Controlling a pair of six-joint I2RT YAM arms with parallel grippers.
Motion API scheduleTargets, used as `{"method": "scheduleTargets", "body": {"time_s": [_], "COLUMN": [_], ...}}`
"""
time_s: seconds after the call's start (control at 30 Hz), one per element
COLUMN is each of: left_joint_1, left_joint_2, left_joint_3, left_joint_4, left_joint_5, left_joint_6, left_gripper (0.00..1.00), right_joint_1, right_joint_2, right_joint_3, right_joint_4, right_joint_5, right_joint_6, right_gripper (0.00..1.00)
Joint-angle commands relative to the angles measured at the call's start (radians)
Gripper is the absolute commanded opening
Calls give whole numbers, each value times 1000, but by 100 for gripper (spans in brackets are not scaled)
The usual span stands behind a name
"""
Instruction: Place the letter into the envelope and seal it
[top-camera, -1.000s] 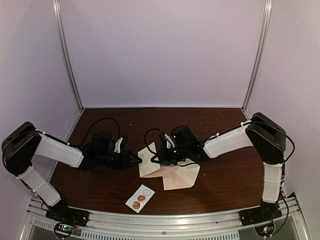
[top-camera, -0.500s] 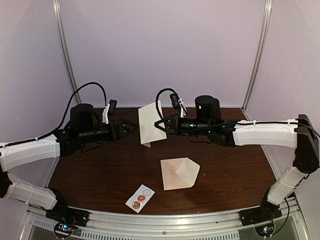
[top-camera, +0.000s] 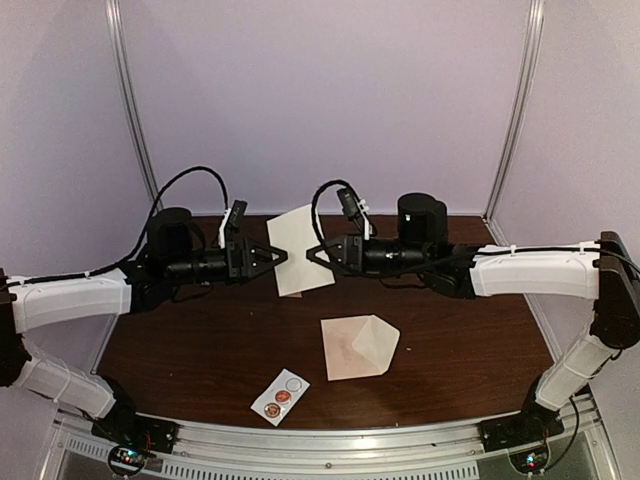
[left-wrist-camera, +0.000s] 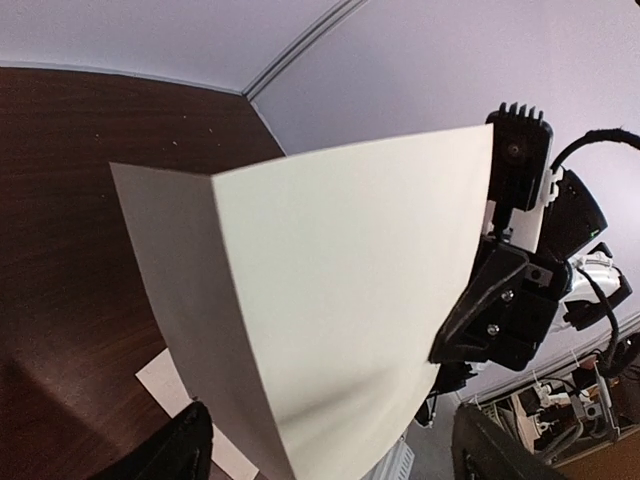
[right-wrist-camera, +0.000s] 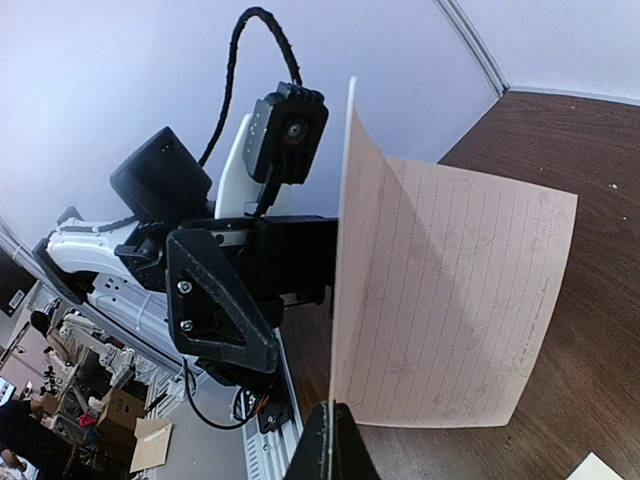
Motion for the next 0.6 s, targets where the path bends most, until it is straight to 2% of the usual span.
{"method": "scheduleTargets", "body": {"time_s": [0.0,0.13,0.23,0.43,0.57], "left_joint_1": [5,5,5,5,5], "left_joint_2": [19,30,26,-4,-22], "left_joint_3": [-5,-14,-34,-56,-76], "left_joint_4": [114,132,199,224,261], "left_joint_5": [71,88,114,103,106], "left_joint_6": [-27,-29,-58,-65,-78], "left_gripper": [84,83,77,55,36], "right_joint_1": [12,13,13,12,9], "right_joint_2": [-38,-32,-23,-17,-5], "right_joint_3": [-12,-11,-13,-6,-4], "right_joint_4": [82,90,87,42,26], "right_joint_5": [-74,-94,-93,-56,-43], "right_joint_6": [-22,-18,-21,-26,-22], "right_gripper": [0,0,0,0,0]}}
